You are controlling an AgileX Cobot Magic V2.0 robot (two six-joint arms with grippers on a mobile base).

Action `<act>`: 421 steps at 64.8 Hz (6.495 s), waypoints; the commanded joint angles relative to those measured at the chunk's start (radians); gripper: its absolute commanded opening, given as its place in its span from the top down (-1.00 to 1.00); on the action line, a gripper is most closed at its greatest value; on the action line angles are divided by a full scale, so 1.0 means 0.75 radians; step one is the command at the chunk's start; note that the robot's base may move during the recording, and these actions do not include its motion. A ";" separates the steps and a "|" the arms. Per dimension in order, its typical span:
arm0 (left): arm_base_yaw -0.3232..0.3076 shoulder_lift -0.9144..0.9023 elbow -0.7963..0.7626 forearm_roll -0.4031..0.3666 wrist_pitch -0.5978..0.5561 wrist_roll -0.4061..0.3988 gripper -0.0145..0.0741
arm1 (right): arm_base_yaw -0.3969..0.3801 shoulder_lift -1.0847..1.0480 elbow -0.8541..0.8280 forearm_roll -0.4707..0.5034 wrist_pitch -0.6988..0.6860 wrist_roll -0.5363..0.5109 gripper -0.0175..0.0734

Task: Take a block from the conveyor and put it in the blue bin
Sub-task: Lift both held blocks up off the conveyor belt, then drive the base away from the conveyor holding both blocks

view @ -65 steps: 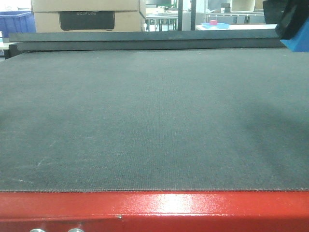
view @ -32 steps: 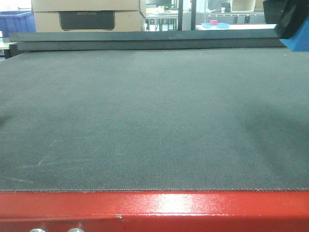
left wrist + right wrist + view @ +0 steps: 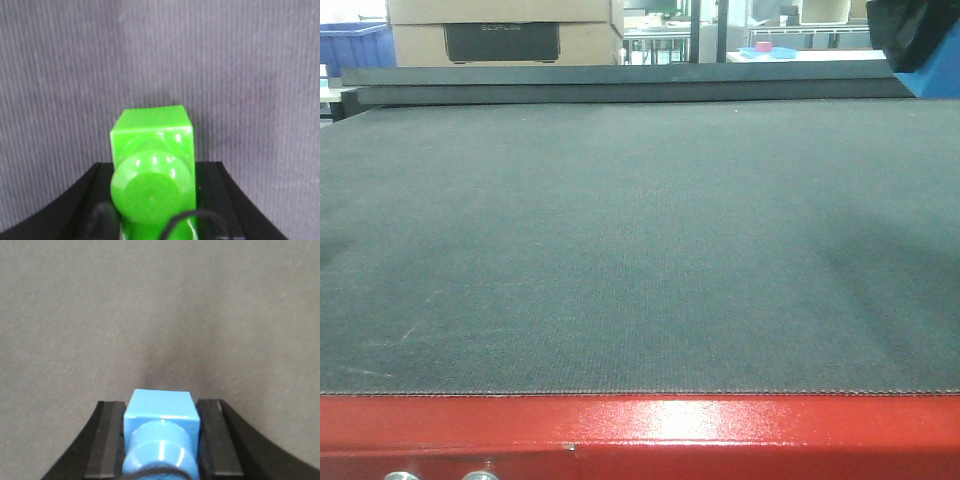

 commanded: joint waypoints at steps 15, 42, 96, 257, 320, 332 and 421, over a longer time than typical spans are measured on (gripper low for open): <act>-0.225 -0.161 0.001 0.079 0.002 -0.157 0.92 | -0.189 0.023 0.010 -0.056 -0.032 -0.007 0.95; -0.285 -0.665 0.362 0.017 -0.298 -0.167 0.92 | -0.240 -0.133 0.300 -0.111 -0.172 -0.007 0.95; -0.285 -1.314 0.298 0.009 -0.143 -0.220 0.92 | -0.139 -0.633 0.023 -0.086 0.082 -0.075 0.95; -0.285 -1.314 0.276 0.017 -0.160 -0.220 0.92 | -0.122 -0.633 -0.036 -0.086 0.084 -0.075 0.95; -0.285 -1.314 0.276 0.017 -0.160 -0.220 0.92 | -0.122 -0.633 -0.036 -0.086 0.084 -0.075 0.95; -0.285 -1.314 0.276 0.017 -0.160 -0.220 0.92 | -0.122 -0.633 -0.036 -0.086 0.084 -0.075 0.95; -0.285 -1.314 0.276 0.017 -0.160 -0.220 0.92 | -0.122 -0.633 -0.036 -0.086 0.084 -0.075 0.95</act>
